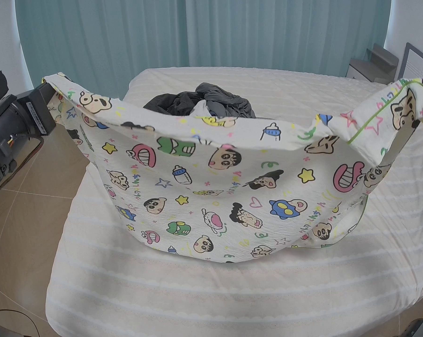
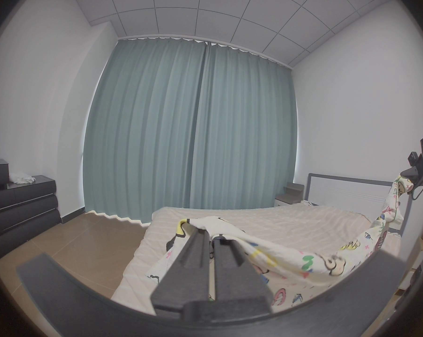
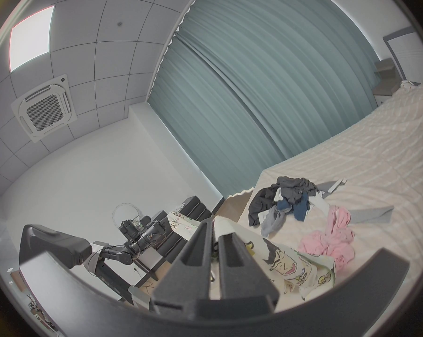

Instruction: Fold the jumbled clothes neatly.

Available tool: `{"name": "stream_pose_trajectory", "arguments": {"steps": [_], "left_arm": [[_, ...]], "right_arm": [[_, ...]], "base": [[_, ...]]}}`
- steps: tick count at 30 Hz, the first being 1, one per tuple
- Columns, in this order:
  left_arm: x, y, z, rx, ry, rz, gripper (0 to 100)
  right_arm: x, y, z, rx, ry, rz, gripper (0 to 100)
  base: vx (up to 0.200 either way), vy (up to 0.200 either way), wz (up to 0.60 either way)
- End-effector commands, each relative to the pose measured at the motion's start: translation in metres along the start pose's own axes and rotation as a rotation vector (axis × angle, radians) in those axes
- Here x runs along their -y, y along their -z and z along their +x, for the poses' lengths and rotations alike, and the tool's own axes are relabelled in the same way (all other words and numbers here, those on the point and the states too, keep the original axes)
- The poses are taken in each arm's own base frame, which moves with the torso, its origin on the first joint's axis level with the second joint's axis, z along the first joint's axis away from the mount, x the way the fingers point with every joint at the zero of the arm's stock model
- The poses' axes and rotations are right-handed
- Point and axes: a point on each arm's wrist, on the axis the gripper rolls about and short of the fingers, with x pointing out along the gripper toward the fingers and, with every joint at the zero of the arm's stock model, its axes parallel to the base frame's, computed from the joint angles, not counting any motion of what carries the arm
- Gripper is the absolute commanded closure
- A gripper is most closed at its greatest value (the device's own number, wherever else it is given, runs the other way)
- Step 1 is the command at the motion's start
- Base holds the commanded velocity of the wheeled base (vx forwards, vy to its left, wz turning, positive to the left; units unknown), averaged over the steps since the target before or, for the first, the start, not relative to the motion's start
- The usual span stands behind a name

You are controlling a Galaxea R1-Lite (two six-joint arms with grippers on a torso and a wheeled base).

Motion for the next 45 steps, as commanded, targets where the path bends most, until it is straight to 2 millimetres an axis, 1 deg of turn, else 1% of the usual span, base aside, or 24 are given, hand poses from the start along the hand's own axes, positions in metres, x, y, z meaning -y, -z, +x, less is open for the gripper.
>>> {"name": "stream_pose_trajectory", "arguments": {"steps": [1,5,9,14,19,25,45], "left_arm": [[0.004,0.006,-0.002,-0.023,0.025,-0.005,100],[0.006,0.009,-0.002,-0.032,0.032,-0.006,100],[0.011,0.009,-0.004,-0.036,0.060,-0.012,100],[0.011,0.012,-0.005,-0.044,0.064,-0.009,100],[0.011,0.015,-0.005,-0.054,0.065,-0.008,100],[0.015,0.015,-0.005,-0.055,0.089,-0.017,100],[0.017,0.014,-0.003,-0.053,0.098,-0.011,100]], "right_arm": [[0.000,0.009,-0.004,-0.029,-0.020,0.011,100],[-0.003,0.011,-0.003,-0.043,-0.047,0.017,100],[-0.004,0.011,-0.003,-0.046,-0.058,0.018,100],[-0.006,0.009,-0.005,-0.037,-0.065,0.013,100],[-0.007,0.017,-0.005,-0.067,-0.087,0.028,100],[-0.008,0.017,-0.005,-0.070,-0.091,0.028,100],[-0.008,0.015,-0.006,-0.059,-0.090,0.024,100]], "base": [[-0.200,0.000,0.00],[-0.200,0.000,0.00],[-0.200,0.000,0.00],[0.000,0.000,0.00],[0.000,0.000,0.00],[0.000,0.000,0.00],[0.000,-0.200,0.00]]}}
